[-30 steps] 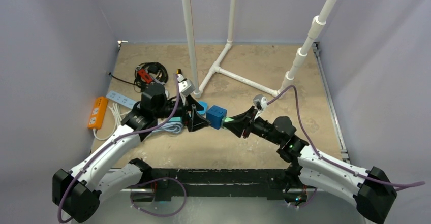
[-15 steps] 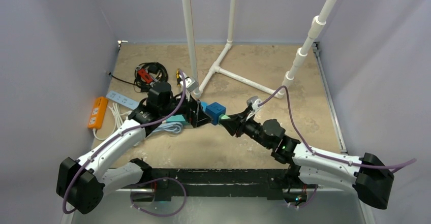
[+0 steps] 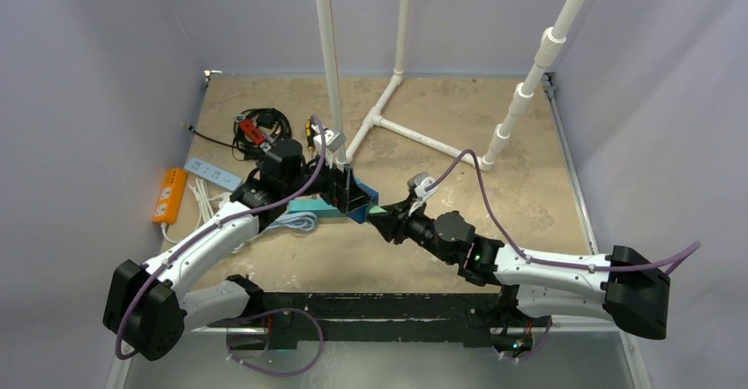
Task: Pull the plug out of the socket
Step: Remove the plug from the socket.
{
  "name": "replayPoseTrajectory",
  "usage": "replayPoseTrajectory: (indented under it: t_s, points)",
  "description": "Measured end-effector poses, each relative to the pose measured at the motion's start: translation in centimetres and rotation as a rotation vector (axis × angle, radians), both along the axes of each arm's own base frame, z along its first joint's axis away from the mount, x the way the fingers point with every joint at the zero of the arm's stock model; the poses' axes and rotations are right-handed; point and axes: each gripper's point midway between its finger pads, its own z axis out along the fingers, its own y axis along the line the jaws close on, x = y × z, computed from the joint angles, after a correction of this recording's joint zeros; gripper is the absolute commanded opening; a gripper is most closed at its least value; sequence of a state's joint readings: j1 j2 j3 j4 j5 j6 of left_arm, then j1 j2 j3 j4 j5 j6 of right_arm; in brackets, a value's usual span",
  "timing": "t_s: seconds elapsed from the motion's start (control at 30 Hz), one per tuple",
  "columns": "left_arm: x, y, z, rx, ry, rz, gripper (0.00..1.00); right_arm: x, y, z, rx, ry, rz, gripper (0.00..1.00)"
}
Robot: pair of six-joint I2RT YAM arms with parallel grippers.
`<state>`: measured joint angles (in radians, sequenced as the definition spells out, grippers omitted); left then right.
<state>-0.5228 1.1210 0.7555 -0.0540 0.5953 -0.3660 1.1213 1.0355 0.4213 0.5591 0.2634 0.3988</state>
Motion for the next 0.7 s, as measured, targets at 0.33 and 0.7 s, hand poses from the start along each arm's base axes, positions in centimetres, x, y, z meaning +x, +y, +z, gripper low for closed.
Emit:
replayPoseTrajectory:
  t_s: [0.33, 0.7]
  points:
    - [0.9, 0.2, -0.8, 0.023, 0.014, 0.045, 0.96, 0.3, 0.2, 0.2, -0.005, -0.006, -0.052, 0.0]
    - [0.9, 0.4, -2.6, 0.067, 0.076, 0.058, 0.89, -0.2, 1.5, -0.4, -0.057, -0.015, -0.084, 0.0]
